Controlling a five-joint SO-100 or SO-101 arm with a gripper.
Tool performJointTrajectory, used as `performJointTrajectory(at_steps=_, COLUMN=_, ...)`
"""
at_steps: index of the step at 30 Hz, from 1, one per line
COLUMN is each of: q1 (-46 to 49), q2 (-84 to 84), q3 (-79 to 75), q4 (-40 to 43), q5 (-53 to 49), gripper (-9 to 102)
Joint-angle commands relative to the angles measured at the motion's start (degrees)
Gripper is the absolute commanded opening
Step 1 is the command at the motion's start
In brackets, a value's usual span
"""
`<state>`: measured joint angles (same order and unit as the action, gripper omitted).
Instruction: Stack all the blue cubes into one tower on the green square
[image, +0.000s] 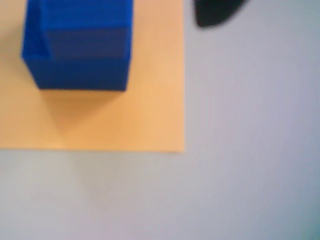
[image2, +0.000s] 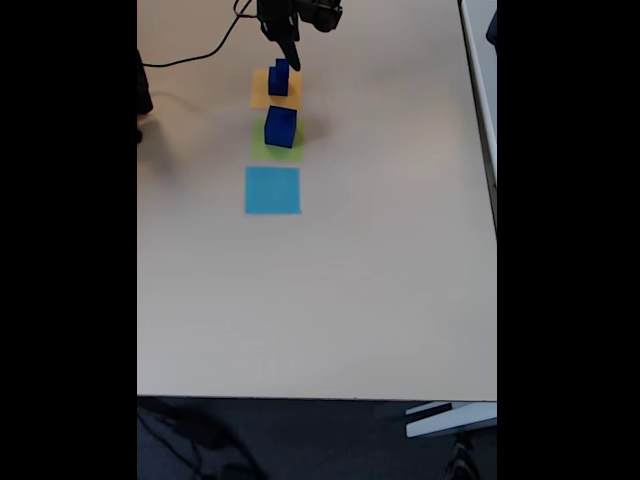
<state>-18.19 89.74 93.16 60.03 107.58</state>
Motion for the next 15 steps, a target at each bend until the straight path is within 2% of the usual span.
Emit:
performJointTrajectory(at_steps=1, q1=-1.0, q2=-0.1, q3=0.0, q4=-1.0, q5=0.8, gripper=30)
performJointTrajectory(at_steps=15, q1=-0.5, q2=-0.4, q3=4.2, q4=-1.8, q5=-1.9, gripper=27)
